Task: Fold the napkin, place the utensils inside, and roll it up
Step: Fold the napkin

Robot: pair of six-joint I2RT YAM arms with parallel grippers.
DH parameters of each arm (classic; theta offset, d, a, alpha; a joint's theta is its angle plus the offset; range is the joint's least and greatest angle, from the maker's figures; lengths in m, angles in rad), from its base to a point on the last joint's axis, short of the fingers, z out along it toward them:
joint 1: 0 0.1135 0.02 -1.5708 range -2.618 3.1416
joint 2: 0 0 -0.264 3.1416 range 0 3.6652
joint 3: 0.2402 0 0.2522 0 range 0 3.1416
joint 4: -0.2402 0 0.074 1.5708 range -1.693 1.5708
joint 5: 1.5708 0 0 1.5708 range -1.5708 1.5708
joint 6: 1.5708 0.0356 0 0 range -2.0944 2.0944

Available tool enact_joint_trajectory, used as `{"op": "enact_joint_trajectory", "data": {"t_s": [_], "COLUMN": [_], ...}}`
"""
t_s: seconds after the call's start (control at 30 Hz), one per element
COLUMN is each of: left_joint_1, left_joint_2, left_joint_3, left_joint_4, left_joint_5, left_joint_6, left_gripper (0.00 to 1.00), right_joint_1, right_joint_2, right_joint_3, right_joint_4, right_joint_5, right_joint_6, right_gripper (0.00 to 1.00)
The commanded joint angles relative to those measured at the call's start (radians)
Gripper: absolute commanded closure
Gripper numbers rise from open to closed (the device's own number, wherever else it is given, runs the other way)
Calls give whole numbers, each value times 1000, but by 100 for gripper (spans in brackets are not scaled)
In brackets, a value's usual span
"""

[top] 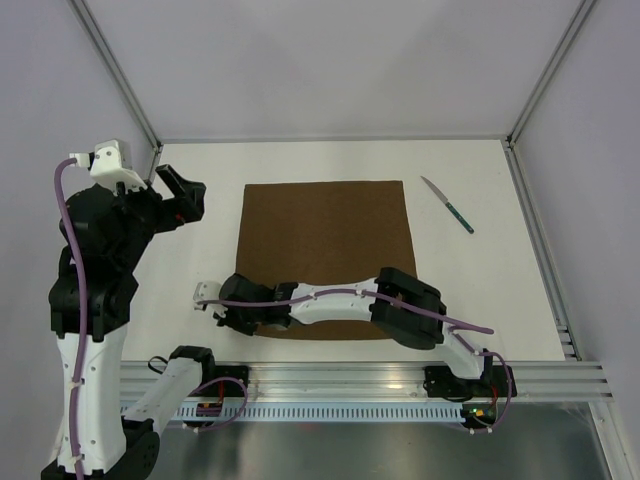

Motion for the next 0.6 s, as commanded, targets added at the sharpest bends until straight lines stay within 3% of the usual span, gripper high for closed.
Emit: {"op": "enact_joint_trajectory", "data": {"t_s": [0.0, 0.37, 0.57], "left_joint_1": [2, 2, 2], "left_joint_2": [-3, 19, 34], "left_joint_3": [-8, -27, -30], "left_joint_4": [5, 37, 60], "left_joint_5": [-3, 6, 41], "left_joint_6": [-7, -8, -8], "left_gripper": [0, 0, 0], "right_joint_1": [-28, -146, -284], "right_joint_2": [-100, -199, -264], "right_joint_3": [56, 61, 20], "right_joint_4": [-24, -69, -90], "right_joint_5": [-17, -42, -60], "right_joint_6": [16, 32, 27], "right_gripper": [98, 100, 100]}}
